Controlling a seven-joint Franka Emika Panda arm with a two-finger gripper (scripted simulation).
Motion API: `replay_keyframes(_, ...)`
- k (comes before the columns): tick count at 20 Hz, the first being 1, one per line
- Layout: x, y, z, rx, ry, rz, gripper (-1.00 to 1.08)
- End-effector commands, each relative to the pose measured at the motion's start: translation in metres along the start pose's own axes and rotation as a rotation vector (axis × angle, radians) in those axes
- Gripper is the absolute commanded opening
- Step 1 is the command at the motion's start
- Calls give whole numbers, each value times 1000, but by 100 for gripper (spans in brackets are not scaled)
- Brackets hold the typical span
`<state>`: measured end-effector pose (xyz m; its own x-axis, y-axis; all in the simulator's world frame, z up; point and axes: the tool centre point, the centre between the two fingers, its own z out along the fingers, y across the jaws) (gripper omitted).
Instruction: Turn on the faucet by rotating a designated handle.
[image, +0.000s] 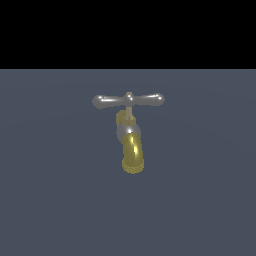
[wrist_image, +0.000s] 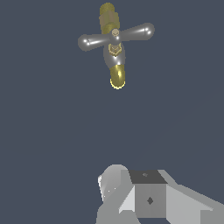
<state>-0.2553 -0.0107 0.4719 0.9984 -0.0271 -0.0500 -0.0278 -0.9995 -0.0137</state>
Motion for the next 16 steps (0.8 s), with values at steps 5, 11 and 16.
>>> replay_keyframes(5,0,1,1,0,0,-9,-100)
replay_keyframes(11,3,8,9,-2,1,-58,-100)
replay_keyframes(16,7,18,21,-4,1,-131,-100)
